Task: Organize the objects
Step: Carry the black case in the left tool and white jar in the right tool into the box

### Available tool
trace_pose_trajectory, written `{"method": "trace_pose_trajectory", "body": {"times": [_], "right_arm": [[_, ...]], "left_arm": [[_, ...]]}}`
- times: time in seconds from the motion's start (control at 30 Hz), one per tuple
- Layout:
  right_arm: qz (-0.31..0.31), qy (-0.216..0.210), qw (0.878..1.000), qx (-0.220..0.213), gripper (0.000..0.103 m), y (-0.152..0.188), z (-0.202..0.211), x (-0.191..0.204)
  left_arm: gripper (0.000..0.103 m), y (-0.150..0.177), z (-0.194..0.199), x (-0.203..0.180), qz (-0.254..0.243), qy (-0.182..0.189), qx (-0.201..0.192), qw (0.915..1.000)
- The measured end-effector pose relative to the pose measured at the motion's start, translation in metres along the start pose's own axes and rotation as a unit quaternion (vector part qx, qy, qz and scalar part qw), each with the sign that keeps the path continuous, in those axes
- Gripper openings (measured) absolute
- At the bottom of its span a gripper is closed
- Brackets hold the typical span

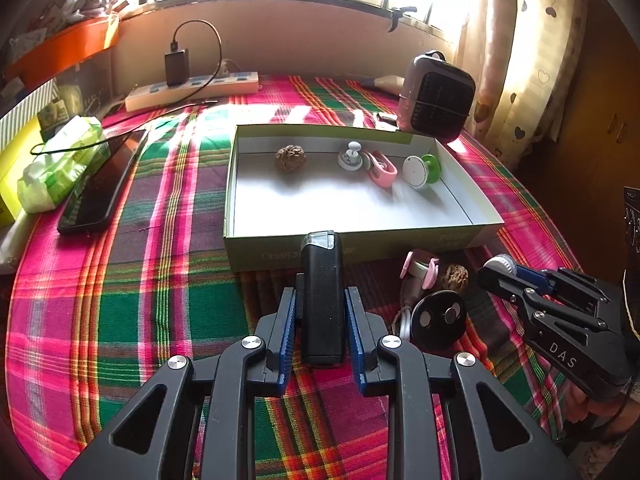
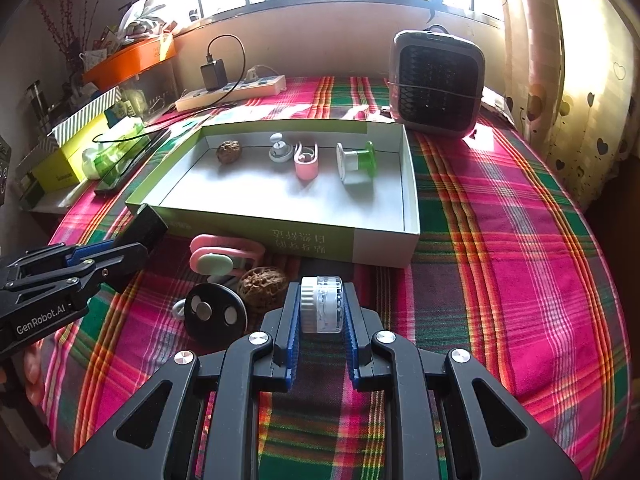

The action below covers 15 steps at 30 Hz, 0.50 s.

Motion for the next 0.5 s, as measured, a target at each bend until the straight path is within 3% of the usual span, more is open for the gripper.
{"method": "trace_pose_trajectory", "body": {"times": [0.5], "right_arm": [[0.015, -0.021, 0.999, -0.025, 0.02, -0.033, 0.004, 0.002]], "left_arm": [[0.021, -0.025, 0.009, -0.004, 0.002, 0.008, -0.02, 0.9998]]}}
Point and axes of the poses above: each gripper's, at about its wrist camera, not at the fingertips, and z roughly against the way its jaws point, x to its left, y to its underside, the point moved 1 cm from there along -z, roughly the way its jaws point, and after that the axes turned 14 degrees about z, right-handed, at the moved point
